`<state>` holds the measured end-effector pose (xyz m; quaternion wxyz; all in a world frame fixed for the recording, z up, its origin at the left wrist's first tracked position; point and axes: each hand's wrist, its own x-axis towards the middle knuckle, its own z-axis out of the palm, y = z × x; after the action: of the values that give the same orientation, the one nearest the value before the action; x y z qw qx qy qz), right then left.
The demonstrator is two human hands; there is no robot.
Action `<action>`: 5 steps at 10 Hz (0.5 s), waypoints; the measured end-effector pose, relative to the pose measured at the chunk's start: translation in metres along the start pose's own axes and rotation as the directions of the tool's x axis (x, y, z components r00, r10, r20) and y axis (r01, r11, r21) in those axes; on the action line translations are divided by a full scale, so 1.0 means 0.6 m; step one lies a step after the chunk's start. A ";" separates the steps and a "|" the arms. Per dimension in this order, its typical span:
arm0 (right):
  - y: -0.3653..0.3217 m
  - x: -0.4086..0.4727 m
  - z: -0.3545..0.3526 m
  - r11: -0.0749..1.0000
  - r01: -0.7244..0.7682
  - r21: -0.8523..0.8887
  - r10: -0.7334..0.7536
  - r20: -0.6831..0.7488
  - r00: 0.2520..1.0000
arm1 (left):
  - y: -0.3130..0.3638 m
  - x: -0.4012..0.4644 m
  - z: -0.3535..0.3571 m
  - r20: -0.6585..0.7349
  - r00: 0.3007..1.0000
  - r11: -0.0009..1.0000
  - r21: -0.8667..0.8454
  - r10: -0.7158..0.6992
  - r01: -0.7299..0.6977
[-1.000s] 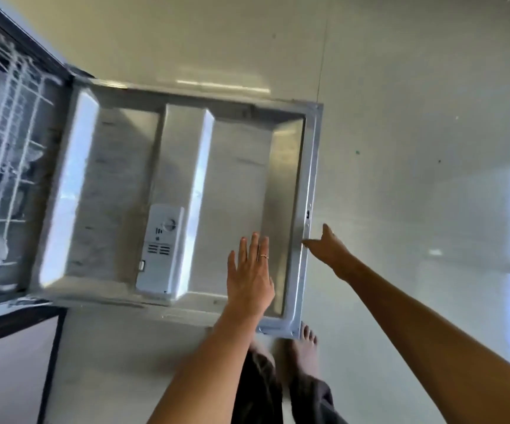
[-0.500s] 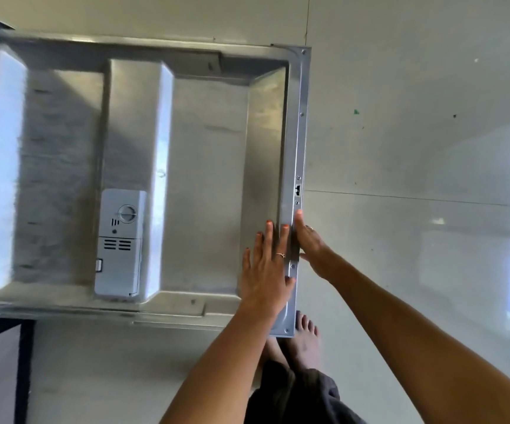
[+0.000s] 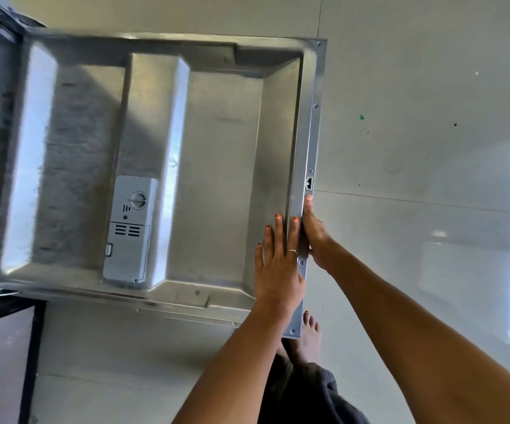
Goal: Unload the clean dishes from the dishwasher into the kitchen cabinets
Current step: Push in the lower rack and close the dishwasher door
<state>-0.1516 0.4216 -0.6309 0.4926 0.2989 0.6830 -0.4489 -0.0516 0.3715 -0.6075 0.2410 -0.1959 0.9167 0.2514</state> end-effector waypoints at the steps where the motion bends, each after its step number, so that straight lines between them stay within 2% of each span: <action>1: -0.026 -0.066 0.000 0.998 -0.001 -0.069 -0.001 -0.022 1.000 | 0.026 -0.049 -0.062 -0.021 1.000 1.000 -0.009 -0.001 0.001; 3: -0.088 -0.262 0.005 0.996 0.031 -0.084 -0.033 -0.018 0.999 | 0.061 -0.169 -0.193 -0.104 0.995 0.998 -0.063 -0.005 -0.002; 4: -0.131 -0.388 0.048 0.999 0.051 -0.019 -0.052 -0.054 0.997 | 0.075 -0.246 -0.275 -0.209 0.971 0.987 -0.136 -0.113 0.085; 5: -0.180 -0.519 0.103 0.991 0.126 -0.053 -0.131 -0.107 0.986 | 0.071 -0.311 -0.385 -0.429 0.874 0.968 -0.192 -0.230 0.161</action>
<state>-0.1138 0.3305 -0.3100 0.4311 0.2669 0.7372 -0.4466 -0.0008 0.3214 -0.3162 0.0324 -0.3579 0.9012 0.2421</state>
